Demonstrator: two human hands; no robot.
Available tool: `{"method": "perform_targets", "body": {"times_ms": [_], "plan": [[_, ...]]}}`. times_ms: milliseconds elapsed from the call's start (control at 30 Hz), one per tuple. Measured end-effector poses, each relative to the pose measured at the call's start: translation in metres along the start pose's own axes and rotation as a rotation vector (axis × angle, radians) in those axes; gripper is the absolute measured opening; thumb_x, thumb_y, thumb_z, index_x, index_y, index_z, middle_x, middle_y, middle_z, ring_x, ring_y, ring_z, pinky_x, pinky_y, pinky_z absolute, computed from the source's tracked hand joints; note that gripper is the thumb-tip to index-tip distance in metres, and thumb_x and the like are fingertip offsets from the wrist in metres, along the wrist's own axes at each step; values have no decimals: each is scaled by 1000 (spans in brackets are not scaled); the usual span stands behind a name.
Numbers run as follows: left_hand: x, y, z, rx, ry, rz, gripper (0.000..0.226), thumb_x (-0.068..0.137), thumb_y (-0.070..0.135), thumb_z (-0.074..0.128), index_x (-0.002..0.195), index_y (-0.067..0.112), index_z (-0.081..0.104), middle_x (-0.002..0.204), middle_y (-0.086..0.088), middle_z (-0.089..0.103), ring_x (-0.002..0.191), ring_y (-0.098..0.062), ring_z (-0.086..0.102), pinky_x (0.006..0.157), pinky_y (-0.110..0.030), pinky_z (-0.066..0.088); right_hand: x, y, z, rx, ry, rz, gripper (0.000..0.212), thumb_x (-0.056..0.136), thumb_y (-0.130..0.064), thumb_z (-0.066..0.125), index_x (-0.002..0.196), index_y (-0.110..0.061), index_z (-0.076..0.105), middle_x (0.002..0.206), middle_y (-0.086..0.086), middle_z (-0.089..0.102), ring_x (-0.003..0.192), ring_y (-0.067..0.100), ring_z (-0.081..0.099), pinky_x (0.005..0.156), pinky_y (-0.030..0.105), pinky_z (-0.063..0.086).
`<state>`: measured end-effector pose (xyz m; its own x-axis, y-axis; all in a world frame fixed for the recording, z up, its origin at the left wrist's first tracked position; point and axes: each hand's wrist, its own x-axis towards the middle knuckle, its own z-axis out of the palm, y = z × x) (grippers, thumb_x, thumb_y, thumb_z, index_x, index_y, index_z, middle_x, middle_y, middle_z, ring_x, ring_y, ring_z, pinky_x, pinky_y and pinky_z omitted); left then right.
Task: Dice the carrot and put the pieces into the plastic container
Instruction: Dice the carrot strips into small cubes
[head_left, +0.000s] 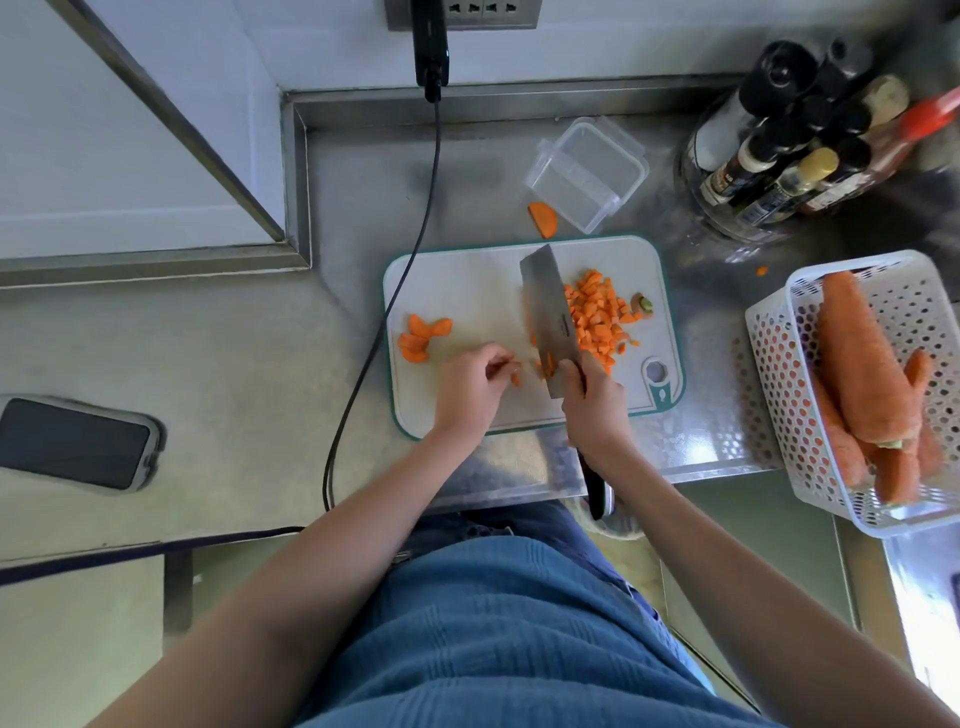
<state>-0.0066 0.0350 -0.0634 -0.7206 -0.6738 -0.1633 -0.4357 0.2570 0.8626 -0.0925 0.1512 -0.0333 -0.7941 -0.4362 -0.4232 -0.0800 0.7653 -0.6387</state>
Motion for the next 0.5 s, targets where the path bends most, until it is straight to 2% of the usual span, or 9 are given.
{"method": "perform_targets", "body": {"times_ms": [67,100,200,267,333,433,500], "plan": [[2,9,-1,-39,-5,-18,23,87,5,63,110,2,66,96,-8,71,89,-17,66,80,-15,48,0,-1,-8,174,-27,43,24,101,-30,39,86,-14,50,61,4,47,52,22,44,50,43,44],[2,11,-3,15,-13,48,29,89,2,60,118,2,62,105,-10,69,96,-18,65,85,-16,48,-1,-2,-10,276,-49,76,23,101,-29,38,85,-17,50,59,4,44,48,19,40,47,39,43],[0,9,-7,320,-114,454,51,88,-6,51,137,6,46,136,-12,52,126,-23,48,106,-32,38,0,-8,-18,488,-102,161,24,103,-27,35,87,-13,46,56,5,40,40,15,33,41,29,36],[1,4,-3,498,-242,646,61,85,-6,47,143,9,34,148,-8,37,138,-22,31,113,-37,27,2,-11,-21,531,-121,171,25,104,-27,34,88,-12,45,51,2,45,38,14,34,39,26,35],[1,0,0,594,-320,677,66,84,-5,46,146,9,28,153,-5,27,142,-18,18,116,-35,17,5,-13,-24,547,-123,165,26,104,-28,33,86,-13,44,49,0,47,37,13,33,38,25,35],[4,-9,-4,654,-351,554,60,93,2,43,148,10,20,156,-4,16,142,-12,1,118,-34,8,12,-12,-32,554,-112,181,25,104,-31,33,93,-14,47,56,5,40,39,15,33,38,26,36],[6,-12,-9,649,-303,557,59,93,0,46,147,8,24,155,-6,22,143,-17,9,118,-35,12,17,-9,-36,480,-79,144,26,104,-31,32,99,-10,47,60,6,41,42,17,36,38,27,39]]}}
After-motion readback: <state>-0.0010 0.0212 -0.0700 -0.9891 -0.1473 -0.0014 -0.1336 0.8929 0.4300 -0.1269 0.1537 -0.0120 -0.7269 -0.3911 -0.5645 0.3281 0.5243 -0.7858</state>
